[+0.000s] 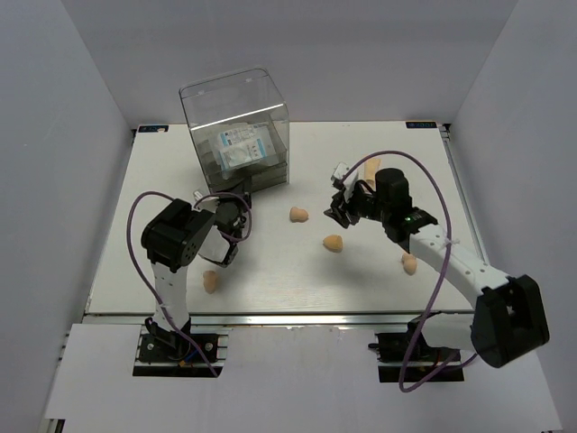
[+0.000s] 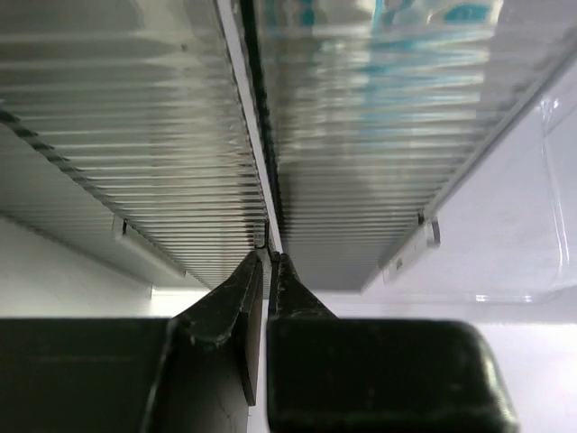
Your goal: Organize the makeup
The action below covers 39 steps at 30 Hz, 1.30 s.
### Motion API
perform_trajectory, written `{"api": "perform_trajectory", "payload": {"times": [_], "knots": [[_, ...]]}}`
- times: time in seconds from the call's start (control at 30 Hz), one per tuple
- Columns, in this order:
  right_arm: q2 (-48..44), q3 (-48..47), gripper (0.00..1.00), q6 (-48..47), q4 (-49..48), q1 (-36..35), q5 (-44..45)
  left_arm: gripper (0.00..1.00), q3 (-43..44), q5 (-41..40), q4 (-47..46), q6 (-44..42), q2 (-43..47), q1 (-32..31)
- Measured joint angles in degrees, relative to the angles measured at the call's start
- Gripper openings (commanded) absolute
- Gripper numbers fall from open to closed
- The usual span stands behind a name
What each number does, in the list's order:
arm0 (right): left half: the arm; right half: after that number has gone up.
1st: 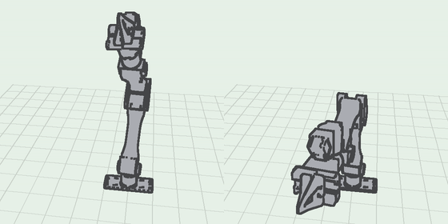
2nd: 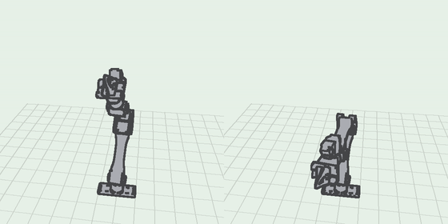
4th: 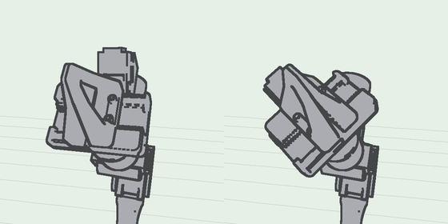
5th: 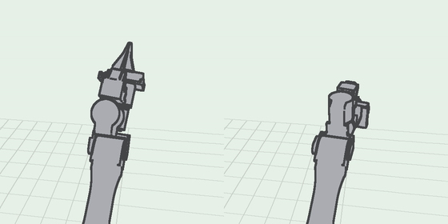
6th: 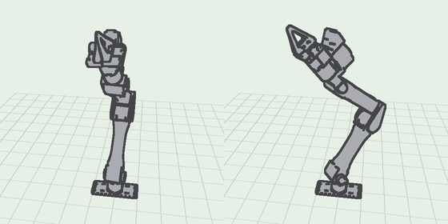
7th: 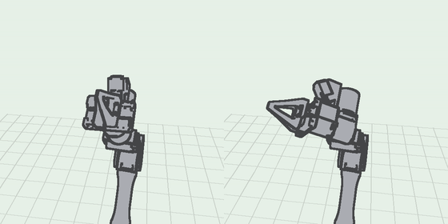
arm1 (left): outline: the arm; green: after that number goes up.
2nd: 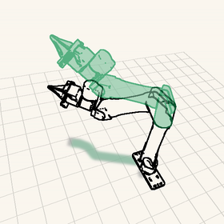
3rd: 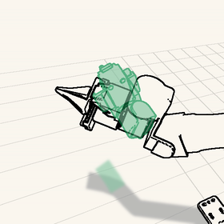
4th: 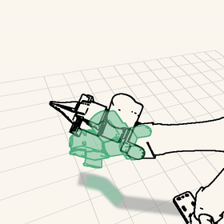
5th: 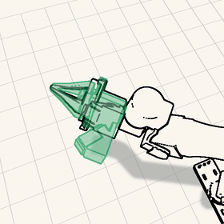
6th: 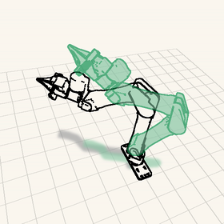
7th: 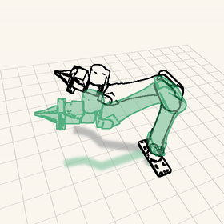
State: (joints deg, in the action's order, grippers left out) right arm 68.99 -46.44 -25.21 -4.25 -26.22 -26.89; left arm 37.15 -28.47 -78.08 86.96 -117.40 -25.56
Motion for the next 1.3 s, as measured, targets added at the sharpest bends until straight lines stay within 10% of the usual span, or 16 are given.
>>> {"api": "perform_trajectory", "payload": {"times": [0.2,0.47,0.7,0.93,1.07,1.3], "knots": [[8.96,-2.34,0.64,2.34,7.08,0.00,3.02,0.00,-7.93,3.52,-0.09,0.20,5.86,-2.14],[16.50,-7.78,0.84,5.38,14.99,-0.09,5.77,0.64,-14.93,4.26,0.72,1.38,11.41,-5.90],[23.52,-10.19,0.74,5.01,20.57,-1.25,9.81,0.77,-14.29,6.69,8.20,0.04,19.67,-5.90],[26.97,-10.14,0.55,-0.52,24.94,-2.97,11.32,0.89,-1.09,10.27,52.39,-2.89,38.18,-7.58],[27.08,-10.12,0.14,-5.18,25.94,-3.50,10.99,0.87,5.81,9.68,73.46,-3.48,45.83,-8.72],[25.16,-10.16,0.02,-11.52,27.06,-3.56,4.87,0.89,11.80,6.38,106.60,1.36,48.68,-8.74]]}}
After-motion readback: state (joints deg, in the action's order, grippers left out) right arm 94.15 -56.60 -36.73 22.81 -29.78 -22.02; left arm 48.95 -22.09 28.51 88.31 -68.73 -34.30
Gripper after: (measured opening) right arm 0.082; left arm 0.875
